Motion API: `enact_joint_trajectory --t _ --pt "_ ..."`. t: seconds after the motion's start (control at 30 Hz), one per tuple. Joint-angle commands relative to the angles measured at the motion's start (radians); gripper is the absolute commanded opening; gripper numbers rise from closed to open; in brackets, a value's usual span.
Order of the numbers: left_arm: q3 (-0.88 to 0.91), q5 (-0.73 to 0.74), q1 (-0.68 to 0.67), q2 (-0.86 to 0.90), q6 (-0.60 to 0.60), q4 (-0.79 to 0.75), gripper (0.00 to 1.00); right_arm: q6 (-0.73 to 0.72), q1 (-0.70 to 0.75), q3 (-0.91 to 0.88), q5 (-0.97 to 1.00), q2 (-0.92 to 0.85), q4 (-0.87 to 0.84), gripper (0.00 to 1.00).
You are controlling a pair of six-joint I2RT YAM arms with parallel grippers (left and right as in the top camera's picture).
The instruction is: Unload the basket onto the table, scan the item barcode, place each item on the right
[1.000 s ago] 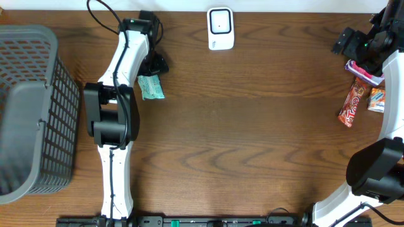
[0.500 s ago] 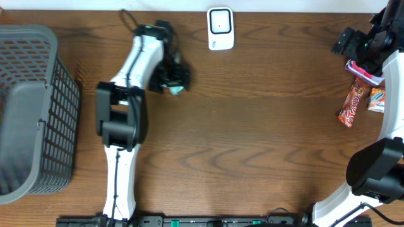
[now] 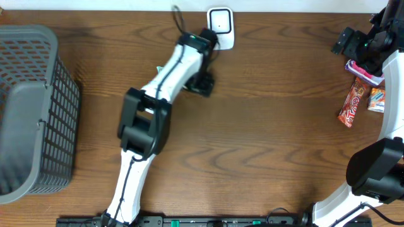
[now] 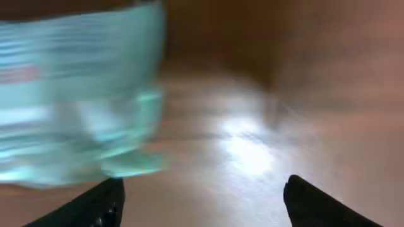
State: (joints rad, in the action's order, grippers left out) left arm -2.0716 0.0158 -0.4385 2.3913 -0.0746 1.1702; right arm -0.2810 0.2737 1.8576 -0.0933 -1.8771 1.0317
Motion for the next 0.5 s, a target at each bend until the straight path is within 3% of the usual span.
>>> enact_joint_trajectory --t 0.0,0.07,0.17,0.2,0.3,0.47 --pt "-0.035 -0.043 0.13 -0.125 -0.369 -0.037 0.79 -0.01 0.004 0.003 0.005 -0.006 0.002 0.99" --pt "-0.034 0.024 0.174 -0.13 -0.475 -0.044 0.8 -0.01 0.004 0.003 0.005 -0.006 0.002 0.99" --pt "-0.021 0.11 0.21 -0.128 -0.502 -0.074 0.81 -0.01 0.003 0.003 0.005 -0.006 0.002 0.99" --pt "-0.015 0.112 0.216 -0.128 -0.53 -0.077 0.82 -0.01 0.003 0.003 0.005 -0.006 0.002 0.99" --pt "-0.002 0.111 0.226 -0.126 -0.63 -0.078 0.98 -0.01 0.005 0.003 0.005 -0.006 0.002 0.99" --pt "0.011 0.111 0.226 -0.119 -0.815 -0.13 0.98 -0.01 0.013 0.003 0.005 -0.006 0.002 0.99"
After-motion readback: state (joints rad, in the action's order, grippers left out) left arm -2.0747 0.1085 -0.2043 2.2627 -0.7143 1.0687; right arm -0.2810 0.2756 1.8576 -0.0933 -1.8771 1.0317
